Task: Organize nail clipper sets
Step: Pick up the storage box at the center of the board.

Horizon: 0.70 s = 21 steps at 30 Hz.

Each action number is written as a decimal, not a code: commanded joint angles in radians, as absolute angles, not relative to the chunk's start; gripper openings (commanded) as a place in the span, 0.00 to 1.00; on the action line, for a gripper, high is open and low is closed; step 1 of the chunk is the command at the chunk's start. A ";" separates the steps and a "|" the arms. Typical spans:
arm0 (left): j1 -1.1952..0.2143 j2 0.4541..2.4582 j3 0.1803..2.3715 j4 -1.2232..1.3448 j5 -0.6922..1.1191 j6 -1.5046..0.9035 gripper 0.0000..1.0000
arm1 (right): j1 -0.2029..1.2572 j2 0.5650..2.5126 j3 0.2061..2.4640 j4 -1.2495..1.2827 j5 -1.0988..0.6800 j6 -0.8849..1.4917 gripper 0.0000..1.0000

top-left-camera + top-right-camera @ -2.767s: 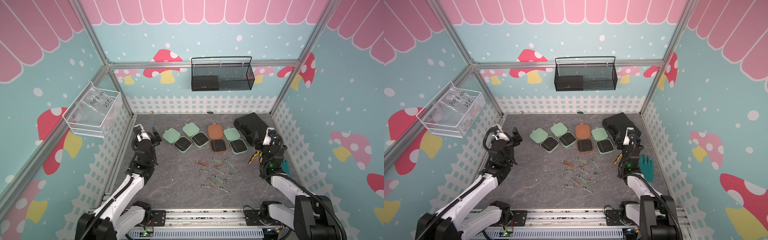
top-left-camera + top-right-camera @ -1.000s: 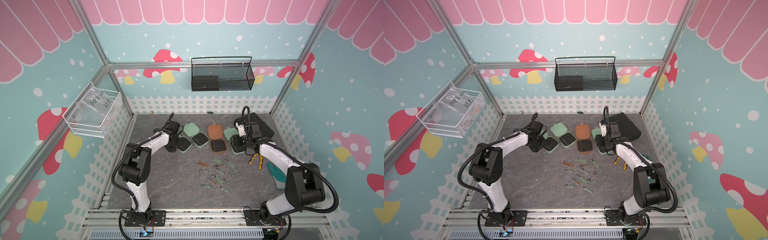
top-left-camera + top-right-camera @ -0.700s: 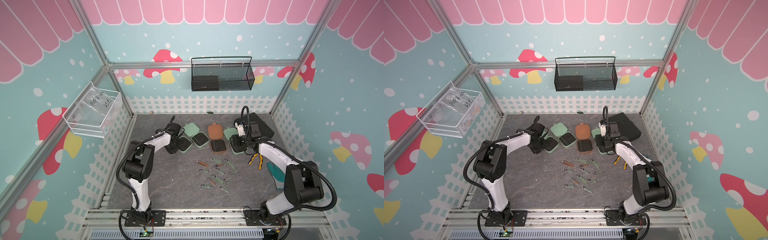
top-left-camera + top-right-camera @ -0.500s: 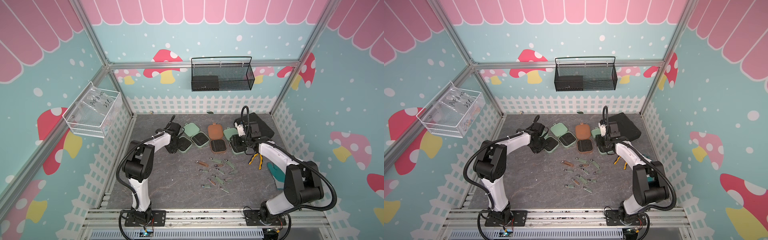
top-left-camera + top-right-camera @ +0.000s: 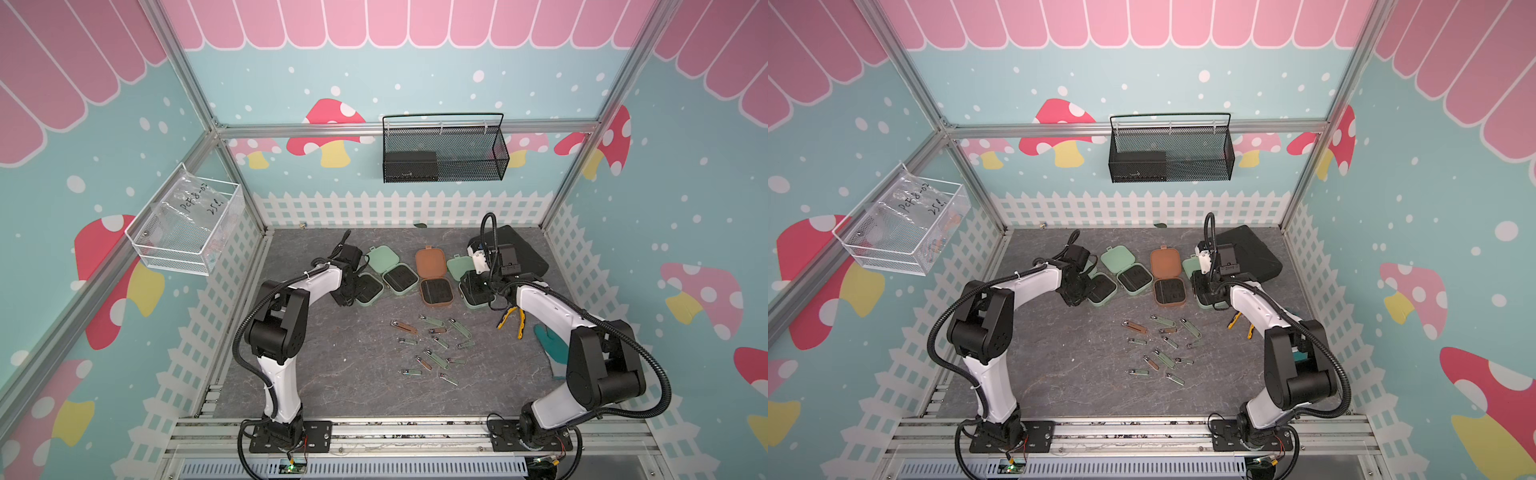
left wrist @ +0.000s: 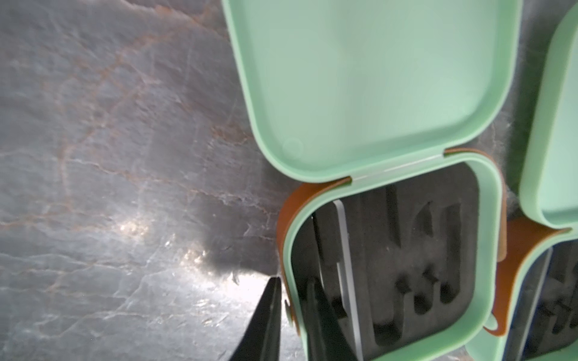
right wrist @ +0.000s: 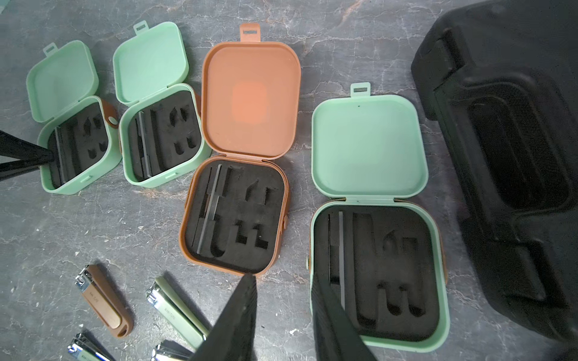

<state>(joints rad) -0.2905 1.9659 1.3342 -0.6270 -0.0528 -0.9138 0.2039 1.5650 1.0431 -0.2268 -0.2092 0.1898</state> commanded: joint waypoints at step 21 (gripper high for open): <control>-0.432 1.589 1.016 -0.836 -0.163 -1.099 0.00 | 0.220 1.451 0.985 -0.188 -0.367 0.223 0.26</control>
<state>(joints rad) -0.3843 1.6402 1.0538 -0.7971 -0.1352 -1.0039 0.2081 1.4853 1.0111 -0.2119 -0.3241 0.2047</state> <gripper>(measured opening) 0.054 0.256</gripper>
